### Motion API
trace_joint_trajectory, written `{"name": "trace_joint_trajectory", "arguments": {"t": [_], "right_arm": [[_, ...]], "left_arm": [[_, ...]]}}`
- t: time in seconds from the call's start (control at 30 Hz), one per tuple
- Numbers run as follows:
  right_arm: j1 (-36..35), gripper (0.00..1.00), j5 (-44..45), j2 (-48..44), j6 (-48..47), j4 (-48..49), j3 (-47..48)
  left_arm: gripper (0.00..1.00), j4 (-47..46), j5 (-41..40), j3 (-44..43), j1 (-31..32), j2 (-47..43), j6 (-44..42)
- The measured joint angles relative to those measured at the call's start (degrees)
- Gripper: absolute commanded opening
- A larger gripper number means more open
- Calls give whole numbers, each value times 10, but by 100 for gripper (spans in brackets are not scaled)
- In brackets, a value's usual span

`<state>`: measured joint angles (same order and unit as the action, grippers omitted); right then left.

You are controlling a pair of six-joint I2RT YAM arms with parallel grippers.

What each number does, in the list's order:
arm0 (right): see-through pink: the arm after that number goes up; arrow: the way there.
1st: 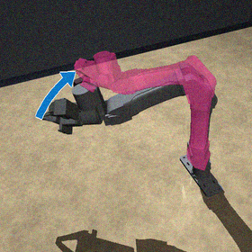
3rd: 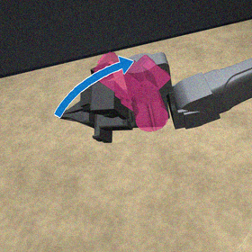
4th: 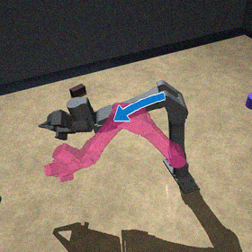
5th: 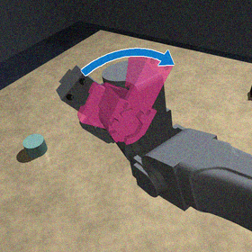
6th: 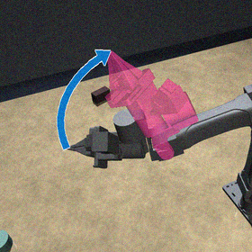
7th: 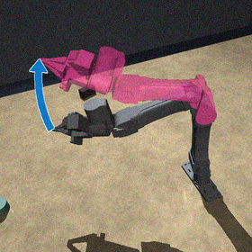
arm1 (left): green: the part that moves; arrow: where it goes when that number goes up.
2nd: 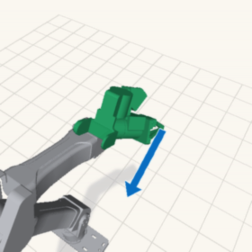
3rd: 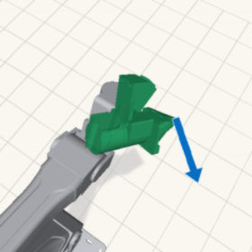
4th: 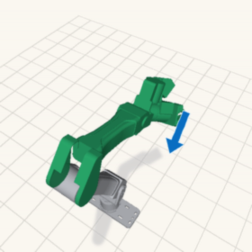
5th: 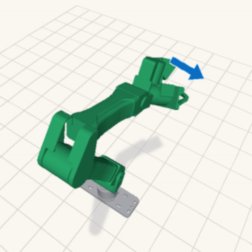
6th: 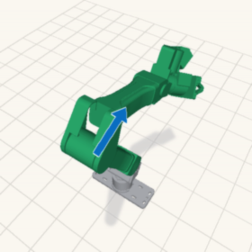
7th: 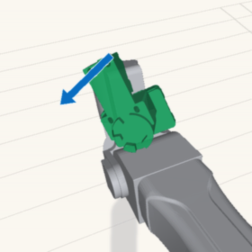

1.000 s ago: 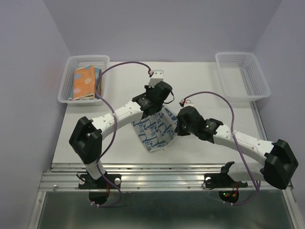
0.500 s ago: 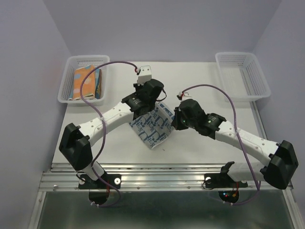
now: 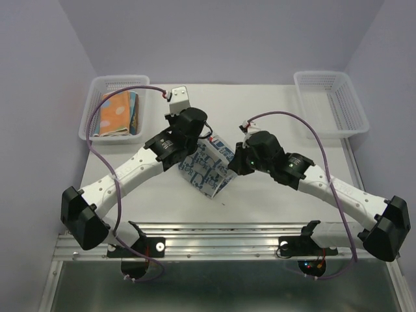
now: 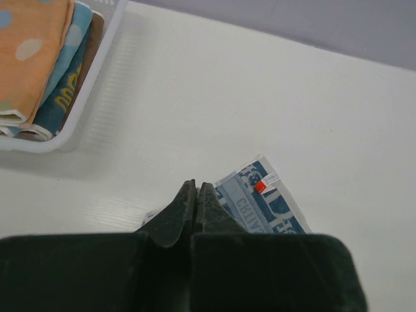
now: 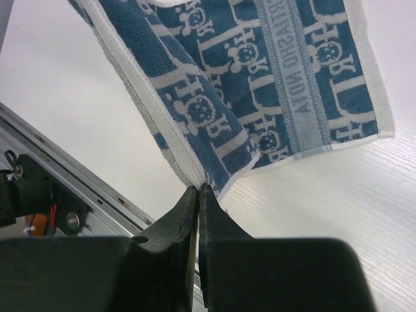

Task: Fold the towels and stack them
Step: Flatten out the crumpled towel

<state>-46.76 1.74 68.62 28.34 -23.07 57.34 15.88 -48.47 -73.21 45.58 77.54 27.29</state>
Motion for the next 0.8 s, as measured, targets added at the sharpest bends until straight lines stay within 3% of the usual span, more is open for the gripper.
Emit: {"name": "trace_joint_trajectory", "arguments": {"t": [0.33, 0.63, 0.8], "right_arm": [[-52, 1, -107, 35, -1, 30, 18], [-81, 1, -133, 21, -14, 27, 77], [-81, 1, -93, -4, -60, -24, 195]], "left_arm": [[0, 18, 6, 73, -42, -39, 17], [0, 33, 19, 113, -49, -216, 37], [0, 35, 53, 94, -52, -283, 37]]}}
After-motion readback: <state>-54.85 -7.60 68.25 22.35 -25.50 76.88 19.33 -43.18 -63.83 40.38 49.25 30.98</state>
